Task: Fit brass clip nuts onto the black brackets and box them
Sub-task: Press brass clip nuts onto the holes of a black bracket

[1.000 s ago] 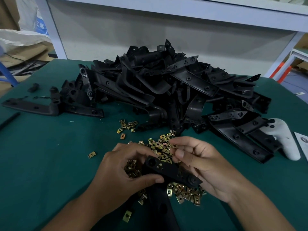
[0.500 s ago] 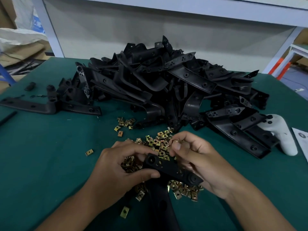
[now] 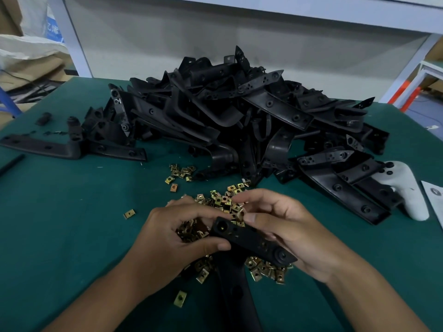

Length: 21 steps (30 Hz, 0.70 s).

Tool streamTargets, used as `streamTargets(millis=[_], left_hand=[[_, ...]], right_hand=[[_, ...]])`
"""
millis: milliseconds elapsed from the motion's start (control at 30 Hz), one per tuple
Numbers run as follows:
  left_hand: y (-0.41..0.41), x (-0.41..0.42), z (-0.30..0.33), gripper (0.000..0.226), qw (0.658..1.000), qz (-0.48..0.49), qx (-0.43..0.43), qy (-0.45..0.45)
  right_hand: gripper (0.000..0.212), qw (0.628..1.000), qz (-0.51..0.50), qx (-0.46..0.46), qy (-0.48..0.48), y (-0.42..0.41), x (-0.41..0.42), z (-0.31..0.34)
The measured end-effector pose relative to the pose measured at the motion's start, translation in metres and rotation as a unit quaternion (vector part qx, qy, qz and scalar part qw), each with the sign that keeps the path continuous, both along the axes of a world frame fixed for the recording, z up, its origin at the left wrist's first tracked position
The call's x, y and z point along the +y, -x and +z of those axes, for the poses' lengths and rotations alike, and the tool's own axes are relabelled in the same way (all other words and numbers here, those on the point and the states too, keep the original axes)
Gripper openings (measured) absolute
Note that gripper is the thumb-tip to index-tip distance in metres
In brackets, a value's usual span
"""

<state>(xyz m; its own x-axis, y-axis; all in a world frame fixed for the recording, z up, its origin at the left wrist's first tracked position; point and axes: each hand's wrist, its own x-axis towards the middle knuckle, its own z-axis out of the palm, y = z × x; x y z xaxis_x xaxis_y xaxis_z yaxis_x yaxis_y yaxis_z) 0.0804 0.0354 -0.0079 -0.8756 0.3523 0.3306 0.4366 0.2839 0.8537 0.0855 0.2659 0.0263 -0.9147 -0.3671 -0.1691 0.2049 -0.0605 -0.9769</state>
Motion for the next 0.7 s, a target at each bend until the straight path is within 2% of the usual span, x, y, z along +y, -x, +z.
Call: streamTargets(millis=[133,500,700], left_hand=[[0.0005,0.0001,0.0003,0.040,1.000,-0.002,0.008,0.000],[0.0011,0.0002,-0.0001,0.039,1.000,-0.004,0.017,-0.003],[0.0010,0.0006,0.0006,0.035,1.000,-0.008,0.002,0.000]], right_hand=[[0.015,1.000,-0.007,-0.009,-0.005,-0.0004,-0.0012,0.0013],[0.015,1.000,0.000,-0.015,-0.020,-0.0004,0.0005,0.0010],[0.012,0.996,-0.003,0.057,-0.063,-0.0012,0.0009,0.0020]])
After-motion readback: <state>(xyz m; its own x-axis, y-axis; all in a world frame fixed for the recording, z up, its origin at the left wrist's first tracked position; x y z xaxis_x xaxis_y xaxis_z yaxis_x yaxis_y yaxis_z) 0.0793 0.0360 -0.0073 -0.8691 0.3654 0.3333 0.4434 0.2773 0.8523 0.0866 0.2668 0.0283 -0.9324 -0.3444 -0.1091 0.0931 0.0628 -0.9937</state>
